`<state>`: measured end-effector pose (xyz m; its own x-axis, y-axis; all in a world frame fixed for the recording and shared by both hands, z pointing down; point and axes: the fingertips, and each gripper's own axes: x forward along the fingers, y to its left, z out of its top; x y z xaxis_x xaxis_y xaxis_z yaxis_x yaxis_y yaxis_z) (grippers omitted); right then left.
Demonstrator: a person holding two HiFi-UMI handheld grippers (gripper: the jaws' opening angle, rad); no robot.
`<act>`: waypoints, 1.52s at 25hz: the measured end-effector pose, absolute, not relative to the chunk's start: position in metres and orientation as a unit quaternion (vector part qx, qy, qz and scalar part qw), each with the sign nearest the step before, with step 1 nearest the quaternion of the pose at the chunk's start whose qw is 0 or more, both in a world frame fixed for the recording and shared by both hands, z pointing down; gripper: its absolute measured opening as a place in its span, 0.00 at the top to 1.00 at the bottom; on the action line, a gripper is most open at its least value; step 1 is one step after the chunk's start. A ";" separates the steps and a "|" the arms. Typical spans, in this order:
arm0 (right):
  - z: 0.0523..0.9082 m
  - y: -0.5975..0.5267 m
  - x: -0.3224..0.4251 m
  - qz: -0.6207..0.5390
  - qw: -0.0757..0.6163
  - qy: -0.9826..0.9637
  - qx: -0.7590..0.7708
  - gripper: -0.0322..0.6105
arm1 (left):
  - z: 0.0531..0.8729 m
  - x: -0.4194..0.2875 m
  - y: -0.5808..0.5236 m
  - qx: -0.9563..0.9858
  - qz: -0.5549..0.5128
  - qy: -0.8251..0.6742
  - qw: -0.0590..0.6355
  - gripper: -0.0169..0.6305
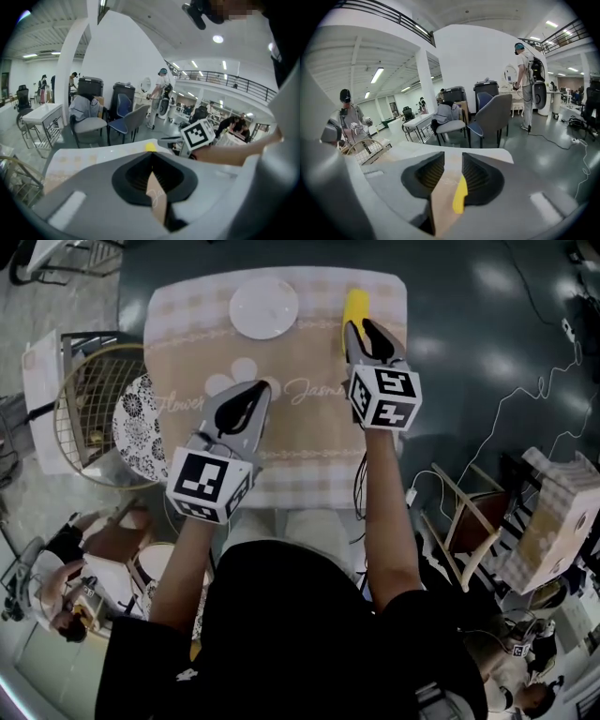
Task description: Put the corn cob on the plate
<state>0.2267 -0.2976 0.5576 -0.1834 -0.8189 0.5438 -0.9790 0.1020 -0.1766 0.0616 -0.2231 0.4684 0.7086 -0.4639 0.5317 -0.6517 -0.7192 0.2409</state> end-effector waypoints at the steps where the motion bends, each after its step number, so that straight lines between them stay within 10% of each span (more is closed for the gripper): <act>1: 0.564 -0.300 0.230 0.259 0.163 -0.721 0.622 0.77 | 0.470 0.060 -0.224 0.899 0.224 -0.312 0.212 0.97; 38: 0.686 -0.334 0.249 0.289 0.283 -0.665 0.628 0.48 | 0.518 0.047 -0.227 0.877 0.259 -0.321 0.247 0.97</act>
<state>0.2490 -0.3337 0.6856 -0.0521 -0.6719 0.7388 -0.9986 0.0446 -0.0298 0.0472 -0.2270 0.5184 0.6602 -0.4342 0.6129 -0.6905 -0.6720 0.2677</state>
